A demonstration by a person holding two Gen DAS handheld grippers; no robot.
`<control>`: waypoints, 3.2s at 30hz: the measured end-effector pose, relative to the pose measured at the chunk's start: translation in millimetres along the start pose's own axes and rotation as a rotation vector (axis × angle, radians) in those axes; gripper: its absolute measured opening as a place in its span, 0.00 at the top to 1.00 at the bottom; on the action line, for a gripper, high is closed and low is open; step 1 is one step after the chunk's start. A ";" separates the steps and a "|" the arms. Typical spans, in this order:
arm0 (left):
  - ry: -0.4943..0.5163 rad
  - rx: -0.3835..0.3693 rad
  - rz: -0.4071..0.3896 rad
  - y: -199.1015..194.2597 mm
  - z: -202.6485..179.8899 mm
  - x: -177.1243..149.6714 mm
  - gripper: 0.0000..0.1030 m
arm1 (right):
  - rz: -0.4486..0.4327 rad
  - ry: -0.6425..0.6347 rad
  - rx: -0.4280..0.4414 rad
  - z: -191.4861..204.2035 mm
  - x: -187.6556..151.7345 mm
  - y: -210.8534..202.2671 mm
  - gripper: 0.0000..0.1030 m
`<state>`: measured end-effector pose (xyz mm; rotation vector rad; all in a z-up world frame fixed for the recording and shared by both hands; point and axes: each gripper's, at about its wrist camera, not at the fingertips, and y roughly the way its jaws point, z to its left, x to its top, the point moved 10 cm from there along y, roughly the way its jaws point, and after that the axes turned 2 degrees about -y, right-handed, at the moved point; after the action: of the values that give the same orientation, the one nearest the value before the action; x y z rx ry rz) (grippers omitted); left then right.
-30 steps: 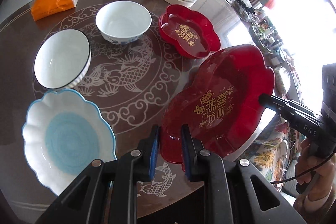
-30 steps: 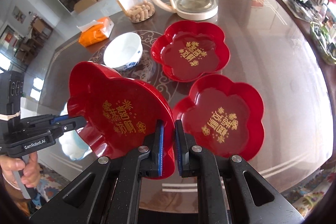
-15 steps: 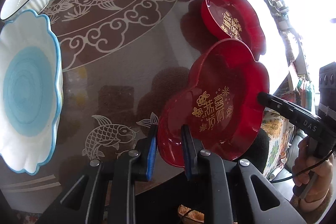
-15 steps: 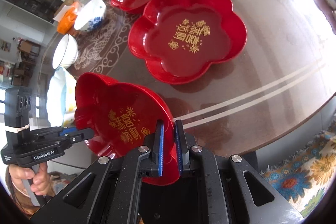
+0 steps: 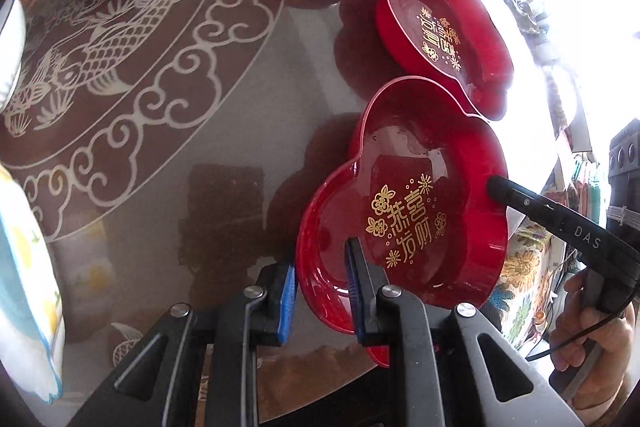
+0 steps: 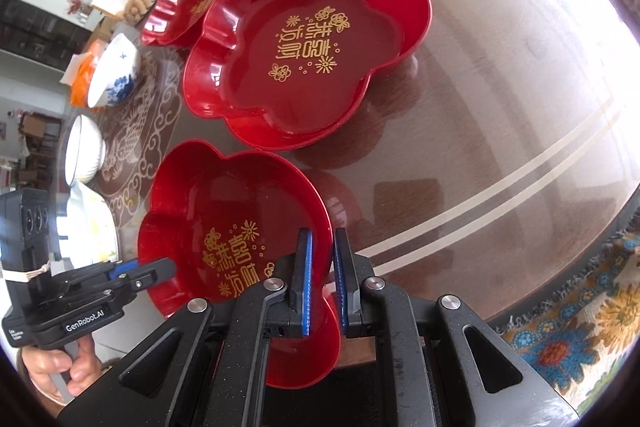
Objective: Organize plates and bowls
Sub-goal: 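Carry the red plate beside the other plates and open the right gripper, then withdraw the right gripper from the plates, then grasp the rim of another red plate with the right gripper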
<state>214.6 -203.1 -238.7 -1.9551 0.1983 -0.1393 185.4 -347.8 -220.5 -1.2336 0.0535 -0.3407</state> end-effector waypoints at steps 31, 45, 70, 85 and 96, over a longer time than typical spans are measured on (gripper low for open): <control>0.119 0.252 -0.725 -171.1 17.3 -81.3 0.04 | -0.719 0.016 -0.195 57.1 -94.4 -137.7 0.30; 0.202 0.467 -0.863 -215.7 -1.6 -149.0 0.04 | -0.859 0.017 -0.363 65.5 -167.0 -173.1 0.30; 0.324 0.497 -1.030 -260.1 -42.3 -189.5 0.04 | -1.011 -0.001 -0.388 83.0 -207.1 -229.1 0.26; 0.250 0.264 -0.721 -193.7 -0.6 -122.5 0.04 | -0.953 0.007 -0.331 61.4 -162.0 -220.2 0.21; 0.251 0.107 -0.476 -147.4 -37.9 38.8 0.04 | -0.733 -0.073 -0.177 35.7 -52.3 -180.4 0.21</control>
<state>256.3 -190.0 -87.8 -1.8433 -0.1142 -0.6948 102.9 -352.1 -48.1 -1.4112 -0.4506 -0.9395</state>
